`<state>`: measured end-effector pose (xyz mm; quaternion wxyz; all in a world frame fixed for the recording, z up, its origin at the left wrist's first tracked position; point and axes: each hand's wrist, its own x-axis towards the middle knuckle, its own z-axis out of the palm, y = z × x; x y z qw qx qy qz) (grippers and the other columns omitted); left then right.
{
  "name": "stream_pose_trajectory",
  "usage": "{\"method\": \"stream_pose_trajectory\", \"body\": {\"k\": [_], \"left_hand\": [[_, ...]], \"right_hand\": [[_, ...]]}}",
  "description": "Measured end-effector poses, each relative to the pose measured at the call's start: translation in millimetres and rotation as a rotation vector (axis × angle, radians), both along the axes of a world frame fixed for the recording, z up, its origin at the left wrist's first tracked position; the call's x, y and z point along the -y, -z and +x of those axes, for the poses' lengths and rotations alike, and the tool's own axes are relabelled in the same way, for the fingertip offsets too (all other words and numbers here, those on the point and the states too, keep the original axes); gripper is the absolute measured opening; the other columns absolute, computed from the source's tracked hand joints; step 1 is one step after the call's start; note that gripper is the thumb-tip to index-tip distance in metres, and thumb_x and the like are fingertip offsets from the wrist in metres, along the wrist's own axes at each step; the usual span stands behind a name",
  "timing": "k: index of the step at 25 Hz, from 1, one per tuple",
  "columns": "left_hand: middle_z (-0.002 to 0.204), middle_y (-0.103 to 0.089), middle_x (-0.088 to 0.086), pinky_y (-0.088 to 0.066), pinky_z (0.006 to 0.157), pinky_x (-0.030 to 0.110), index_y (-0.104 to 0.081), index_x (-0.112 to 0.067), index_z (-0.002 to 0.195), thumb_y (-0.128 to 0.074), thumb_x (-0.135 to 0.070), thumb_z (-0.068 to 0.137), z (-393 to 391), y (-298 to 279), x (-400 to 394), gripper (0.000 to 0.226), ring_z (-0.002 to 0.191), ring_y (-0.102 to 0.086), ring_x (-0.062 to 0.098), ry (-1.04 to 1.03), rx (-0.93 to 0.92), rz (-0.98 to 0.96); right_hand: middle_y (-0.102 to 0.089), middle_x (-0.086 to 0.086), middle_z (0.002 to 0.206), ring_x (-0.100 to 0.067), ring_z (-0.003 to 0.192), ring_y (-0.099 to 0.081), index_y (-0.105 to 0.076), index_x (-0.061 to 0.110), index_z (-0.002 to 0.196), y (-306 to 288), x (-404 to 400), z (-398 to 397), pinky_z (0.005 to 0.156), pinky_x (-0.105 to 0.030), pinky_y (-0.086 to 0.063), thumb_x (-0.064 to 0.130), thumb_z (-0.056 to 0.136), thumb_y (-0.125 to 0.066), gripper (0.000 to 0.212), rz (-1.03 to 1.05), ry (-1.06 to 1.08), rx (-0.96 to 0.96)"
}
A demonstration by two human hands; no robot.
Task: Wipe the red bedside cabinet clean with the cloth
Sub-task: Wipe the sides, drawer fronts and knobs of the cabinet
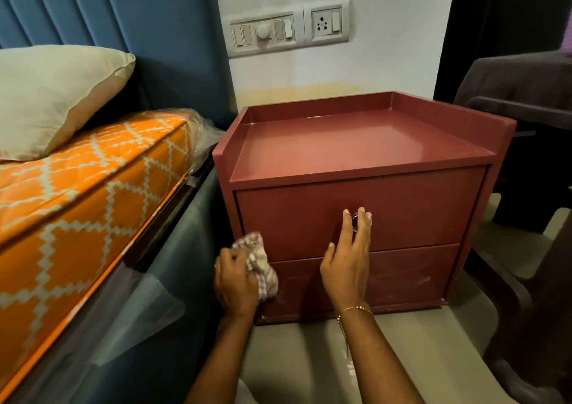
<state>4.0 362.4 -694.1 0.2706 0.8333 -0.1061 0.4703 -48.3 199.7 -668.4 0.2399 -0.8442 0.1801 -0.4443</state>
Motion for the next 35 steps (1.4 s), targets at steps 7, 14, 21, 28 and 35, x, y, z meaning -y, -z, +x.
{"method": "stream_pose_trajectory", "body": {"k": [7,14,21,28,35], "left_hand": [[0.081,-0.055,0.020,-0.048,0.053,0.032,-0.059,-0.007,0.080,-0.050,0.009,0.061,3,-2,11,0.026,0.068,-0.056,0.034,-0.073,-0.092,-0.129],[0.102,-0.054,0.021,-0.042,0.063,0.039,-0.060,-0.001,0.089,-0.054,0.003,0.075,-19,42,21,0.016,0.080,-0.059,0.041,-0.158,-0.536,-0.471],[0.110,-0.061,0.028,-0.049,0.084,0.049,-0.062,0.005,0.100,-0.046,-0.013,0.084,-1,93,35,0.029,0.101,-0.059,0.043,-0.318,-0.812,-0.950],[0.134,-0.052,0.020,-0.041,0.101,0.041,-0.050,0.008,0.124,-0.035,-0.014,0.098,11,111,23,0.037,0.124,-0.050,0.033,-0.410,-1.403,-0.756],[0.140,-0.046,0.012,-0.040,0.105,0.039,-0.042,0.001,0.133,-0.036,-0.022,0.098,-2,142,67,0.042,0.126,-0.047,0.030,-0.038,-1.614,-1.118]], "right_hand": [[-0.025,-0.019,0.153,-0.032,0.143,-0.017,-0.035,0.002,0.140,10,-6,7,0.111,-0.048,-0.031,-0.004,0.080,-0.062,0.066,0.023,0.025,0.022],[-0.038,-0.030,0.137,-0.044,0.121,-0.045,-0.043,0.001,0.135,58,-3,-11,0.095,-0.050,-0.046,-0.007,0.078,-0.062,0.060,0.195,0.090,-0.022],[-0.046,-0.023,0.130,-0.038,0.117,-0.046,-0.046,-0.003,0.133,84,4,0,0.097,-0.042,-0.042,0.006,0.090,-0.054,0.044,0.489,0.058,-0.114],[-0.052,-0.027,0.120,-0.041,0.109,-0.049,-0.053,-0.007,0.125,95,-2,-1,0.090,-0.041,-0.044,-0.002,0.085,-0.059,0.041,0.422,0.116,-0.042],[-0.054,-0.028,0.114,-0.044,0.105,-0.055,-0.054,-0.008,0.120,96,4,-4,0.087,-0.044,-0.047,-0.005,0.083,-0.056,0.037,0.441,0.084,0.039]]}}
